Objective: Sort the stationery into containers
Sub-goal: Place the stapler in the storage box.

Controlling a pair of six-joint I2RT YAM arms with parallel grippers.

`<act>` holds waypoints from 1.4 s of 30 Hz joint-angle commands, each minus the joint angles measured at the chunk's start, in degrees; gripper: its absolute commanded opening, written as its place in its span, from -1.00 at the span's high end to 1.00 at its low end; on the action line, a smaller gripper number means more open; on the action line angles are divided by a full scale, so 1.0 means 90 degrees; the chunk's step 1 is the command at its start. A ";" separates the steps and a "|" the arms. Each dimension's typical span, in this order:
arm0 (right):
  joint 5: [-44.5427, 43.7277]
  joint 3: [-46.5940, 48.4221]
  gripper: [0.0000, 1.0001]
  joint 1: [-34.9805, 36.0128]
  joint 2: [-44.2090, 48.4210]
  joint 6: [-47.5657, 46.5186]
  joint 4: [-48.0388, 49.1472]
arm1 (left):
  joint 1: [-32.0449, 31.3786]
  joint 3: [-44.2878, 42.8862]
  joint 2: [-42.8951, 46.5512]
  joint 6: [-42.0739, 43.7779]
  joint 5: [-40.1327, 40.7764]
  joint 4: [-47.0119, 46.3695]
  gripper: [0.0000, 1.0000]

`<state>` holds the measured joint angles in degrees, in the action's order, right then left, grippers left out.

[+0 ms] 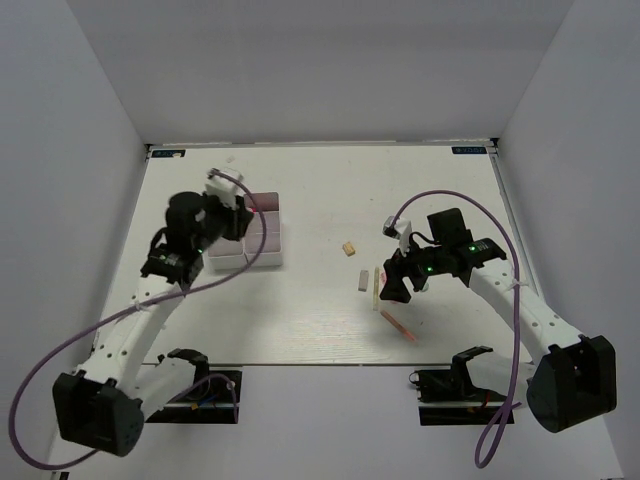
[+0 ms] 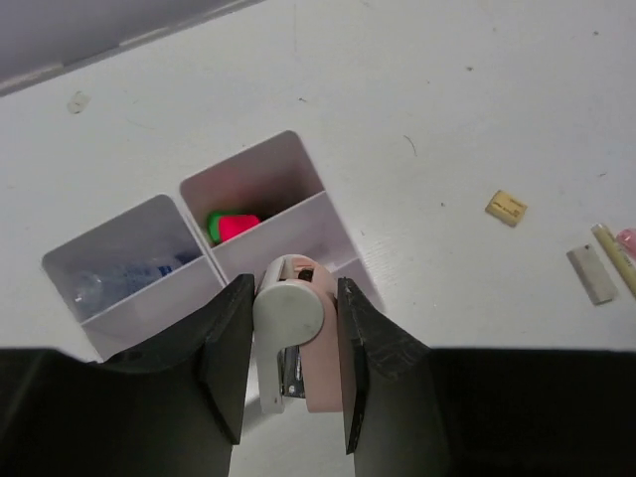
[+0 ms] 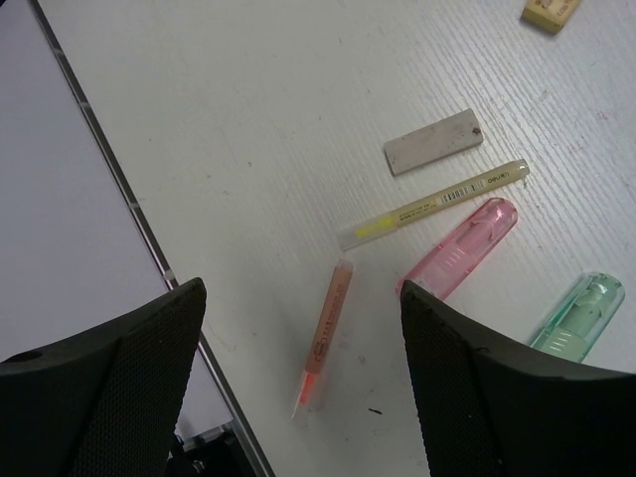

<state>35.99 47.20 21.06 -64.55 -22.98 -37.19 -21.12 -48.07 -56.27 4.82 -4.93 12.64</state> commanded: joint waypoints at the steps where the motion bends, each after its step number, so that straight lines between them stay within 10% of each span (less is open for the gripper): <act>1: 0.0152 0.0146 -0.62 -0.0026 0.0054 -0.0073 0.0040 | 0.1804 -0.0058 -0.0474 -0.0154 -0.3395 -0.0515 0.99; 5: 0.0152 0.0136 -0.62 -0.0045 0.0034 -0.0064 0.0040 | 0.2913 0.0058 -0.1168 -0.1285 -0.5297 -0.2123 0.99; 18: 0.0210 0.0117 -0.62 -0.0084 -0.0005 -0.0152 0.0021 | 0.3597 0.0878 -0.2195 -0.1786 -0.6230 -0.4636 0.99; 42: 0.0396 0.0136 -0.62 -0.0269 -0.0220 -0.0249 -0.0057 | 0.3626 0.0312 -0.3035 0.1193 -0.6972 -0.3768 0.99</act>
<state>37.87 47.20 19.07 -66.13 -24.43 -37.23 11.51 -44.23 -83.92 11.25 -64.31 -21.12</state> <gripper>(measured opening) 0.809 0.446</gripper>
